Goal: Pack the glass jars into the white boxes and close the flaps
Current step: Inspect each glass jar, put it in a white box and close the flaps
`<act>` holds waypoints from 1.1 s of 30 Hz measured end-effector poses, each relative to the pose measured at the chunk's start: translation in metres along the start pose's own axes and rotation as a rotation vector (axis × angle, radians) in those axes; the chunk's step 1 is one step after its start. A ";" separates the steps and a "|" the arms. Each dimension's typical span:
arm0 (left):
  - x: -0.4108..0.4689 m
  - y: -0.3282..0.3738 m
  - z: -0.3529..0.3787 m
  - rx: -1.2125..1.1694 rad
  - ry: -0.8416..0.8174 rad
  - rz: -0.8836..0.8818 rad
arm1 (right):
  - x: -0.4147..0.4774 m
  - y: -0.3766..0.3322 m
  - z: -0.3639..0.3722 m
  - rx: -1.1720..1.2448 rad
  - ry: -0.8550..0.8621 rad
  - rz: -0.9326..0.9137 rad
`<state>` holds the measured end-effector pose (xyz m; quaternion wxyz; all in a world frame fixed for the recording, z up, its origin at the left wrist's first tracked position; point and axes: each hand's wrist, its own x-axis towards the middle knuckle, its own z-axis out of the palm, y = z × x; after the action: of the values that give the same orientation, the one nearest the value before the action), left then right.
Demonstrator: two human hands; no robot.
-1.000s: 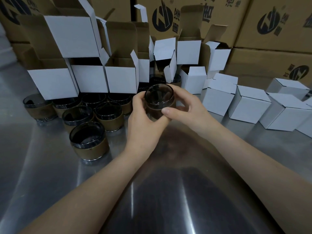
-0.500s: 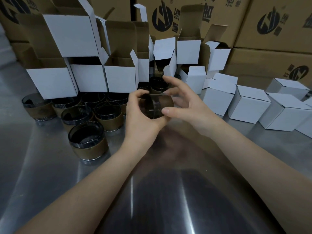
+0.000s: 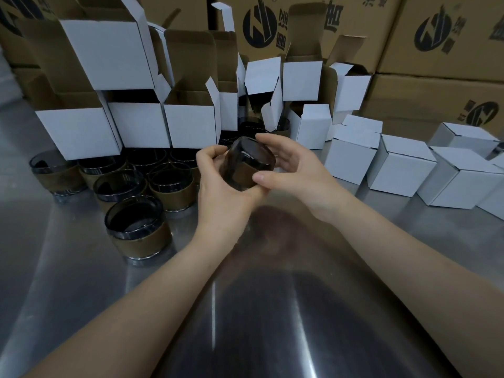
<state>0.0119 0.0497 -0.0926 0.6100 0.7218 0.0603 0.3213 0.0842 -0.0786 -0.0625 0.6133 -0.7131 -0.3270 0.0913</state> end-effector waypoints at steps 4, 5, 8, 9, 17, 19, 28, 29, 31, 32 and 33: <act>0.000 -0.002 0.000 0.138 0.010 0.044 | -0.001 -0.003 0.005 -0.117 0.031 -0.074; 0.000 -0.002 0.000 0.173 0.023 0.051 | -0.002 -0.004 0.006 -0.137 0.043 -0.097; 0.000 0.000 0.001 0.230 0.054 0.075 | -0.003 -0.005 0.007 -0.186 0.063 -0.152; 0.000 0.000 0.001 0.238 0.059 0.086 | -0.003 -0.005 0.007 -0.185 0.061 -0.165; -0.001 0.001 0.000 0.269 0.080 0.130 | -0.001 -0.004 0.007 -0.194 0.025 -0.212; -0.002 0.002 0.000 0.255 0.086 0.132 | -0.001 -0.003 0.007 -0.180 0.022 -0.228; -0.001 0.002 -0.002 0.197 0.084 0.112 | 0.002 0.003 0.007 -0.136 -0.008 -0.269; -0.001 0.002 -0.002 0.193 0.083 0.110 | 0.002 0.004 0.007 -0.136 -0.011 -0.269; -0.001 0.002 -0.002 0.181 0.075 0.107 | 0.002 0.005 0.007 -0.130 -0.017 -0.259; -0.001 0.002 -0.002 0.175 0.067 0.107 | 0.002 0.005 0.006 -0.123 -0.017 -0.245; -0.002 0.002 -0.002 0.170 0.056 0.105 | 0.002 0.006 0.005 -0.114 -0.016 -0.228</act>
<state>0.0093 0.0499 -0.0915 0.5269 0.7639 0.0668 0.3666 0.0846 -0.0734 -0.0685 0.5757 -0.7042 -0.4154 0.0078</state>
